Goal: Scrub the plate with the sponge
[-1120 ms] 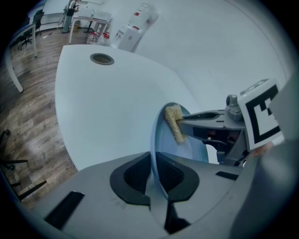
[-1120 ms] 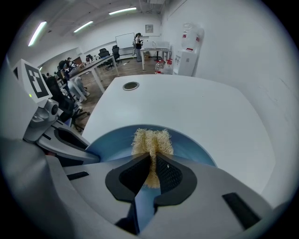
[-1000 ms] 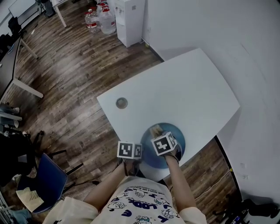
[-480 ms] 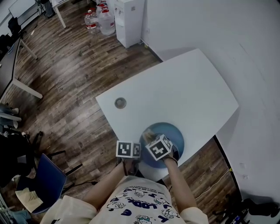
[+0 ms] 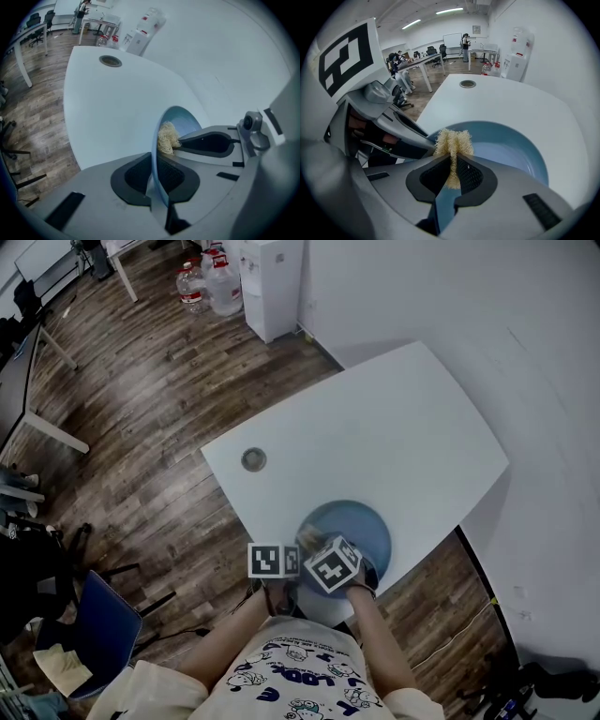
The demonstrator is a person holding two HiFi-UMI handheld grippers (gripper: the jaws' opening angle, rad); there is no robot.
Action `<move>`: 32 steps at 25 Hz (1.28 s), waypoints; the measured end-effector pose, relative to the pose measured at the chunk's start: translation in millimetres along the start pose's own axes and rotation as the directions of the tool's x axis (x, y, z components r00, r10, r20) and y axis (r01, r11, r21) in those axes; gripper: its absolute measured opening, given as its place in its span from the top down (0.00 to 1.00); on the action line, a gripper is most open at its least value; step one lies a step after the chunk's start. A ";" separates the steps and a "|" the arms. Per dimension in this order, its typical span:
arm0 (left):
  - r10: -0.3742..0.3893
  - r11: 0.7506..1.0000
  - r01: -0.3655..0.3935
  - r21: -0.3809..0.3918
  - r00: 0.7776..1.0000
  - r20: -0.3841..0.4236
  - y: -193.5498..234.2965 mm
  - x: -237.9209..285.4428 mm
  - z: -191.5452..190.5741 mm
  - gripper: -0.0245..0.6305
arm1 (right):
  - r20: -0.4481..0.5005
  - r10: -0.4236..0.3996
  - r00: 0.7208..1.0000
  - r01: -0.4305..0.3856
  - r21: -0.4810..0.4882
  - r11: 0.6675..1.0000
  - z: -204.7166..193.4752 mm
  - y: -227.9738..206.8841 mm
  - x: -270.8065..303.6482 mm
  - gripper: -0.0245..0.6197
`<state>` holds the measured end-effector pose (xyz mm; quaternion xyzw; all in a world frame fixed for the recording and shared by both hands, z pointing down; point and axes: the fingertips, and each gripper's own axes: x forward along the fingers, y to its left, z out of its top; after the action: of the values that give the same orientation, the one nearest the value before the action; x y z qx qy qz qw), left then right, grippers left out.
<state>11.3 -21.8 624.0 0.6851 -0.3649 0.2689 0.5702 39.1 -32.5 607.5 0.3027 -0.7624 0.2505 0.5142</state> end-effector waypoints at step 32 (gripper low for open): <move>0.031 1.000 -0.031 0.003 0.999 0.020 2.4 1.3 -1.1 0.93 | -0.066 0.064 0.996 -0.064 0.007 0.998 -71.3 54.0 -17.2 0.89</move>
<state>10.1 -21.2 626.6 0.6831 -0.3807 0.2712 0.5612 50.3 57.8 612.3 0.2708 -0.7536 0.2787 0.5303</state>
